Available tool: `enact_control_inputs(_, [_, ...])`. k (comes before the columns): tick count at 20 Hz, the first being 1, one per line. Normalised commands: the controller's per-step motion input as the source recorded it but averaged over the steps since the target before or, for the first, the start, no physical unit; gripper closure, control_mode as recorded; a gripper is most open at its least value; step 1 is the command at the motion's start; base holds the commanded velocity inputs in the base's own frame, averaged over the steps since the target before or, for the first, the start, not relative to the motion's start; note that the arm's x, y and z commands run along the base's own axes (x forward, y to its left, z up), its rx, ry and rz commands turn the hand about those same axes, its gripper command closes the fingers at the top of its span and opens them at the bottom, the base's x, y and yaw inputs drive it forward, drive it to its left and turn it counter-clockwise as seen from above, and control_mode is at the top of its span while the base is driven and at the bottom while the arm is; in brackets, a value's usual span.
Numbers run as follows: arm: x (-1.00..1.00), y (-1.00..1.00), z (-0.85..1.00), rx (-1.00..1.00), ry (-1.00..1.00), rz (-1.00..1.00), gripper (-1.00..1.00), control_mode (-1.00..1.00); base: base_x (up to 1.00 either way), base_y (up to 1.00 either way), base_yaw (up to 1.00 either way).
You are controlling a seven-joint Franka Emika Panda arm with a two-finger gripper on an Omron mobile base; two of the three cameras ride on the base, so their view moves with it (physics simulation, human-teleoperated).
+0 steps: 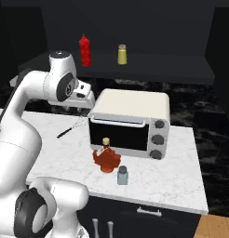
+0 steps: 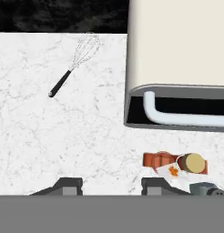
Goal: Put the shaker and condiment bottle from the counter next to their counterparts in the cabinet.
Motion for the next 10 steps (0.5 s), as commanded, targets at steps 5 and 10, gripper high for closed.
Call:
enact_control_inputs(5, [-0.06,0.00,-0.11,-0.08,0.00,-0.01,-1.00,-1.00,0.00,0.00,0.00])
enact_control_inputs(10, [-0.03,-0.01,-0.21,-0.19,0.00,-0.26,-1.00,-1.00,0.00,0.00,0.00])
